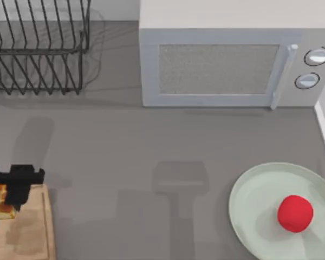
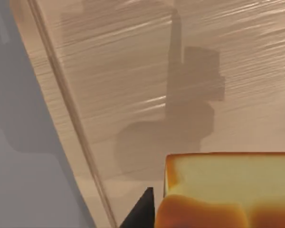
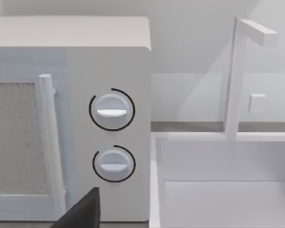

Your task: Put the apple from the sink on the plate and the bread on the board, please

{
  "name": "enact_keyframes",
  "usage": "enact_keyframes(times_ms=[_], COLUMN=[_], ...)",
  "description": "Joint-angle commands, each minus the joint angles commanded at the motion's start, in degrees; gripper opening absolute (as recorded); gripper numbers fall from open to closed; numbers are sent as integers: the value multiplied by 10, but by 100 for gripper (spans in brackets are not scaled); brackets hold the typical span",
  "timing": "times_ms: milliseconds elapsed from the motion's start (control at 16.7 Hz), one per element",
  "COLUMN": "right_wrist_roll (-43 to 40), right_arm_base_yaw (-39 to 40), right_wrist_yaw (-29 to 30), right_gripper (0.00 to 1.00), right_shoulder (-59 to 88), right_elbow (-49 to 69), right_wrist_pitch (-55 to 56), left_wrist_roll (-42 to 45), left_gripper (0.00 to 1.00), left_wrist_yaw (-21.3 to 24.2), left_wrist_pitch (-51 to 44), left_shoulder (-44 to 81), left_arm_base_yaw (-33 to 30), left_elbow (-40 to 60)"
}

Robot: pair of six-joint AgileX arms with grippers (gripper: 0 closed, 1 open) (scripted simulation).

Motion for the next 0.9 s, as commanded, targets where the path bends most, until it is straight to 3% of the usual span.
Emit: enact_keyframes(times_ms=[900], right_wrist_roll=[0], right_arm_base_yaw=[0], right_wrist_yaw=[0], right_gripper=[100], right_shoulder=[0], right_elbow=[0], right_wrist_pitch=[0], left_wrist_roll=[1], left_gripper=[0], left_wrist_yaw=[0], left_wrist_pitch=[86], left_shoulder=[33], left_arm_base_yaw=[-2], left_elbow=[-52])
